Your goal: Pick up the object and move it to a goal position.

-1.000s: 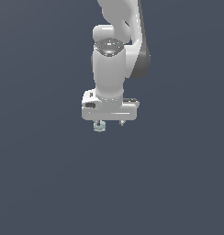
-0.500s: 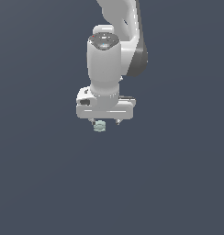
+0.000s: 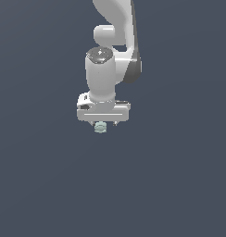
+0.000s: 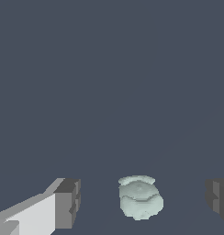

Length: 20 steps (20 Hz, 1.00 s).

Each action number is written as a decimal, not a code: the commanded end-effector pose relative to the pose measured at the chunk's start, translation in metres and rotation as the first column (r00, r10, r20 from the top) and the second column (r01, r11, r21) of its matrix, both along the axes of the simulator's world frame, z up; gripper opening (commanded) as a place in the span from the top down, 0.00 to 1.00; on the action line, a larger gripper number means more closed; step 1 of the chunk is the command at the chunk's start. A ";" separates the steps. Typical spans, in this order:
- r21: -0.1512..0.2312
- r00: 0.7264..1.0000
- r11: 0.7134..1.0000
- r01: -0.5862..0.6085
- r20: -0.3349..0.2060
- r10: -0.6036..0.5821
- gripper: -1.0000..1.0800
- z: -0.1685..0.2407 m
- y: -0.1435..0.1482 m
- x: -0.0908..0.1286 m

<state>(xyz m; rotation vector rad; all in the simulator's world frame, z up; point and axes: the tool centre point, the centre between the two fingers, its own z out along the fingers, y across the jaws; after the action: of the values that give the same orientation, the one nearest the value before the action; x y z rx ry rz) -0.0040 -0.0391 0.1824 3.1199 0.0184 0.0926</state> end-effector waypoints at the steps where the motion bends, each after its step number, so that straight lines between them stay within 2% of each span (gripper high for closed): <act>1: 0.003 1.000 1.000 -0.006 -0.010 0.006 0.04 -0.016 -0.006 -0.012; 11: 0.016 0.998 0.999 -0.030 -0.047 0.030 0.04 -0.077 -0.026 -0.071; 16: 0.019 0.998 0.999 -0.035 -0.056 0.036 0.04 -0.092 -0.030 -0.089; 20: 0.020 0.998 0.999 -0.036 -0.059 0.037 0.04 -0.096 -0.032 -0.094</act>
<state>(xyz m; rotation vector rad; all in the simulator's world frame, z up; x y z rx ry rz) -0.0966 -0.0706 0.0878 3.1403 0.0747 0.0009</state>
